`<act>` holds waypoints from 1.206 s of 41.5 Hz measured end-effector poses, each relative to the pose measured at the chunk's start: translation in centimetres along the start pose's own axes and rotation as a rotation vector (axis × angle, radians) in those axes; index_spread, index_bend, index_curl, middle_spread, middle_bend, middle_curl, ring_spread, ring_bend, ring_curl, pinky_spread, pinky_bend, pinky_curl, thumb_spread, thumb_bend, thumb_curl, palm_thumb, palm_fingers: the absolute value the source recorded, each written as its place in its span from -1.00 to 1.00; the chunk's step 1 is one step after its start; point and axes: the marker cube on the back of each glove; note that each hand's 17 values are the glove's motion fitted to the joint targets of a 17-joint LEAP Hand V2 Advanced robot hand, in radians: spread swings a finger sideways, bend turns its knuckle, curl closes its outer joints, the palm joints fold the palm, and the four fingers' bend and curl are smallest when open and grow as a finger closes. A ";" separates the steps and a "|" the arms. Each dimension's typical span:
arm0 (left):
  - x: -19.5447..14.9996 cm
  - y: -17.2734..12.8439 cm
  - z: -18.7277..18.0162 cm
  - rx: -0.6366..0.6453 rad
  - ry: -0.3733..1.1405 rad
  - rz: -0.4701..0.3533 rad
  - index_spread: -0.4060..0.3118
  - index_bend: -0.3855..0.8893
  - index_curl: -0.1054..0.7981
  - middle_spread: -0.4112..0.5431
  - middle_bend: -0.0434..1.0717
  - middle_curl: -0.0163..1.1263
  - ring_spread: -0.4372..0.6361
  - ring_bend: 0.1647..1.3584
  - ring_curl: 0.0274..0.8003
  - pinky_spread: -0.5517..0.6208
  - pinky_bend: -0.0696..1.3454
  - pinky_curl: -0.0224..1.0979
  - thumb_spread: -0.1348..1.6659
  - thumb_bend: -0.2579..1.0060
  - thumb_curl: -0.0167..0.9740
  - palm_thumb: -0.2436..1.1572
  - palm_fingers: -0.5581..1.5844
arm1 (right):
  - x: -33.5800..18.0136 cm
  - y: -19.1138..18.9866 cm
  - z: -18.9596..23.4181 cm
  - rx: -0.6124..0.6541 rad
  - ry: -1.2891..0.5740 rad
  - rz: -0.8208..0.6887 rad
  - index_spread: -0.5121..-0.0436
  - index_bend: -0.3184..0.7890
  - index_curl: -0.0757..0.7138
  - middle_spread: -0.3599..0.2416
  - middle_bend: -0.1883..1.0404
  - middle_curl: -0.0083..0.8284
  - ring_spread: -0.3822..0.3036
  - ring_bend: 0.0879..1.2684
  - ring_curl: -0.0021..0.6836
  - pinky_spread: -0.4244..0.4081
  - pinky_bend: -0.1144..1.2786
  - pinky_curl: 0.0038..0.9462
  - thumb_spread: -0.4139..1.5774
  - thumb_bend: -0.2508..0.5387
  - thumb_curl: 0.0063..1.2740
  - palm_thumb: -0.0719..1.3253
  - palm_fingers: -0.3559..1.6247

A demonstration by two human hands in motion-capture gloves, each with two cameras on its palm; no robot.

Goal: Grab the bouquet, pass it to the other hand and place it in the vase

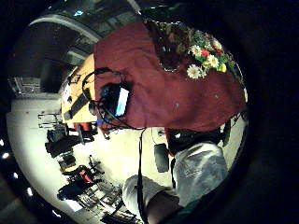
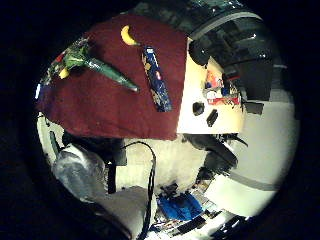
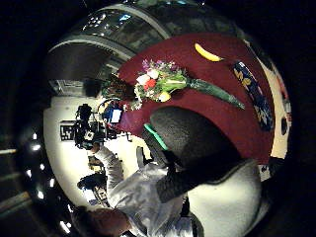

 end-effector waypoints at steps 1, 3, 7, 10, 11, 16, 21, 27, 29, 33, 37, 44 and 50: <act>0.0 0.0 0.0 -0.001 0.000 0.000 0.14 -0.61 -0.88 0.18 -0.65 -0.94 0.09 -0.36 -0.80 0.19 -0.23 -0.77 -0.35 -0.42 -0.89 -0.40 -0.34 | 0.0 0.0 0.0 0.001 0.000 0.000 0.58 -0.27 -0.77 0.27 -0.34 -0.86 0.21 -0.53 -0.80 0.26 -0.29 -0.83 -0.16 -0.01 -0.92 -0.56 -0.31; 0.0 0.1 -0.1 -0.004 0.000 0.003 0.14 -0.56 -0.86 0.27 -0.60 -0.89 0.17 -0.23 -0.68 0.26 -0.14 -0.70 -0.18 -0.41 -0.85 -0.38 -0.38 | 0.1 0.1 -0.1 0.002 -0.003 0.001 0.43 -0.25 -0.71 0.29 -0.34 -0.80 0.23 -0.49 -0.70 0.32 -0.25 -0.75 -0.03 -0.01 -0.90 -0.54 -0.33; 0.3 0.5 0.0 -0.017 0.016 0.036 0.15 -0.49 -0.83 0.39 -0.54 -0.81 0.27 -0.06 -0.53 0.35 -0.03 -0.59 0.06 -0.41 -0.79 -0.36 -0.45 | 0.3 0.2 -0.2 -0.014 -0.017 -0.014 0.24 -0.25 -0.63 0.30 -0.32 -0.70 0.26 -0.40 -0.55 0.40 -0.20 -0.63 0.17 -0.02 -0.85 -0.50 -0.33; 0.9 1.0 0.3 -0.024 0.022 0.076 0.15 -0.44 -0.81 0.45 -0.49 -0.76 0.32 0.02 -0.47 0.39 0.03 -0.54 0.19 -0.43 -0.75 -0.36 -0.49 | 0.5 -0.2 0.1 -0.057 -0.047 -0.042 0.19 -0.27 -0.61 0.27 -0.24 -0.60 0.25 -0.37 -0.49 0.44 -0.19 -0.59 0.27 -0.04 -0.82 -0.47 -0.30; 1.2 1.2 0.3 -0.022 0.013 0.082 0.15 -0.43 -0.81 0.46 -0.48 -0.75 0.33 0.05 -0.45 0.40 0.04 -0.53 0.22 -0.43 -0.74 -0.36 -0.50 | 0.7 -0.4 0.3 -0.070 -0.058 -0.046 0.19 -0.26 -0.60 0.25 -0.20 -0.57 0.25 -0.38 -0.48 0.45 -0.20 -0.58 0.30 -0.02 -0.79 -0.43 -0.29; 2.1 1.4 0.6 -0.001 -0.038 0.095 0.15 -0.39 -0.79 0.51 -0.43 -0.69 0.37 0.12 -0.41 0.42 0.11 -0.48 0.34 -0.46 -0.68 -0.35 -0.53 | 1.4 -1.5 0.9 -0.076 -0.064 -0.013 0.20 -0.26 -0.56 0.18 -0.18 -0.47 0.22 -0.33 -0.39 0.51 -0.17 -0.51 0.38 -0.05 -0.73 -0.36 -0.29; 3.1 2.0 0.6 0.023 -0.010 0.155 0.15 -0.36 -0.78 0.54 -0.41 -0.64 0.39 0.16 -0.37 0.43 0.13 -0.45 0.41 -0.49 -0.63 -0.35 -0.55 | 2.9 -3.0 1.5 -0.105 -0.081 0.029 0.21 -0.27 -0.54 0.16 -0.17 -0.39 0.19 -0.29 -0.32 0.56 -0.13 -0.46 0.42 -0.13 -0.68 -0.33 -0.30; 4.9 3.3 0.5 0.067 0.018 0.246 0.14 -0.32 -0.76 0.53 -0.38 -0.59 0.38 0.18 -0.36 0.43 0.13 -0.43 0.46 -0.53 -0.58 -0.34 -0.53 | 5.2 -5.4 3.2 -0.142 -0.178 0.071 0.21 -0.26 -0.52 0.13 -0.17 -0.32 0.16 -0.25 -0.25 0.57 -0.10 -0.40 0.45 -0.20 -0.62 -0.27 -0.31; 5.4 3.6 0.4 0.087 0.008 0.266 0.13 -0.31 -0.75 0.51 -0.37 -0.58 0.36 0.19 -0.35 0.42 0.13 -0.42 0.47 -0.55 -0.57 -0.34 -0.52 | 6.0 -6.3 4.3 -0.149 -0.199 0.090 0.20 -0.26 -0.51 0.13 -0.17 -0.30 0.15 -0.23 -0.23 0.57 -0.10 -0.39 0.45 -0.23 -0.60 -0.26 -0.31; 6.1 4.0 0.2 0.143 -0.031 0.277 0.13 -0.30 -0.74 0.49 -0.35 -0.55 0.35 0.19 -0.35 0.41 0.12 -0.41 0.49 -0.57 -0.54 -0.33 -0.51 | 6.8 -7.4 7.4 -0.224 -0.223 0.124 0.20 -0.27 -0.50 0.09 -0.19 -0.27 0.08 -0.20 -0.19 0.52 -0.07 -0.37 0.46 -0.25 -0.56 -0.20 -0.29; 6.2 3.7 0.3 0.180 -0.053 0.273 0.12 -0.26 -0.70 0.46 -0.34 -0.52 0.33 0.17 -0.35 0.40 0.11 -0.41 0.50 -0.60 -0.52 -0.33 -0.49 | 6.7 -8.4 10.8 -0.305 -0.260 0.114 0.14 -0.26 -0.48 0.07 -0.29 -0.28 0.10 -0.20 -0.16 0.52 0.02 -0.31 0.46 -0.25 -0.52 -0.12 -0.34; 5.9 3.8 0.2 0.140 -0.076 0.251 0.10 -0.25 -0.65 0.42 -0.35 -0.49 0.30 0.16 -0.35 0.37 0.10 -0.40 0.51 -0.61 -0.49 -0.32 -0.48 | 5.4 -7.8 13.7 -0.244 -0.238 0.144 0.08 -0.25 -0.46 0.05 -0.30 -0.23 0.14 -0.21 -0.13 0.52 0.04 -0.28 0.47 -0.31 -0.47 -0.04 -0.38; 5.3 3.6 0.5 0.129 -0.082 0.234 0.10 -0.26 -0.63 0.40 -0.35 -0.47 0.29 0.16 -0.34 0.36 0.10 -0.39 0.49 -0.64 -0.49 -0.39 -0.48 | 5.7 -8.3 16.6 -0.276 -0.246 0.212 0.06 -0.25 -0.45 0.04 -0.31 -0.20 0.17 -0.20 -0.11 0.53 0.05 -0.28 0.46 -0.38 -0.44 0.00 -0.38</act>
